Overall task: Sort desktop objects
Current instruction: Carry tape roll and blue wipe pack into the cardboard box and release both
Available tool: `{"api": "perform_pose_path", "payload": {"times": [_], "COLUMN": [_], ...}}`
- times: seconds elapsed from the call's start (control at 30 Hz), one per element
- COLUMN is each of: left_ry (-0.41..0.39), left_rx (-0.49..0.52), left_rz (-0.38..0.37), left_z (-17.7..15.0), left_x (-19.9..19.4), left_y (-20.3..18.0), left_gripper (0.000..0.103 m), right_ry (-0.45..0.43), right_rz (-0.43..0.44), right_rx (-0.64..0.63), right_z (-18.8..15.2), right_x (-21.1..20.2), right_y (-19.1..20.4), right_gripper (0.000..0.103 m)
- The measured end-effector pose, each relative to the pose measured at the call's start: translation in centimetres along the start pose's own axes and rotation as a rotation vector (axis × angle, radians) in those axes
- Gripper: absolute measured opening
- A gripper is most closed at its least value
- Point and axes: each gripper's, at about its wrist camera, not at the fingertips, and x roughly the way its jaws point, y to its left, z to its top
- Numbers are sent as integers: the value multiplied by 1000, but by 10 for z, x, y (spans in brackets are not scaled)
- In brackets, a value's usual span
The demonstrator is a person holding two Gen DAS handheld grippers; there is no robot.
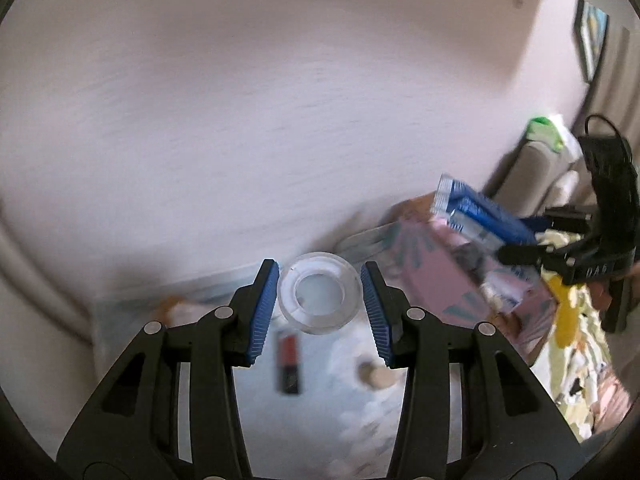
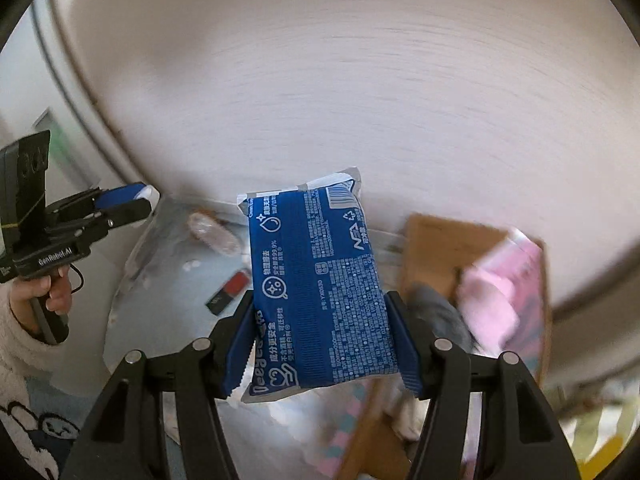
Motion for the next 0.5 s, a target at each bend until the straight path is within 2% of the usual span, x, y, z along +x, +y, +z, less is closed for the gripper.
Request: {"api": "perform_pose_path", "payload": {"times": [0.27,0.5], "left_ry": [34,92], "left_rx": [87,180], "left_rz": [-134,-214], "left_z": [33,42], "left_x": [46,102], "left_y": [-70,-138], "left_gripper": [39,39], "right_ry": [7,8], "right_rz": [-133,-117], "right_rx": [115,218], "right_z": [-50,-88], "right_x": [-25,-31], "right_y": [-38,-63], "right_gripper": [58,58]}}
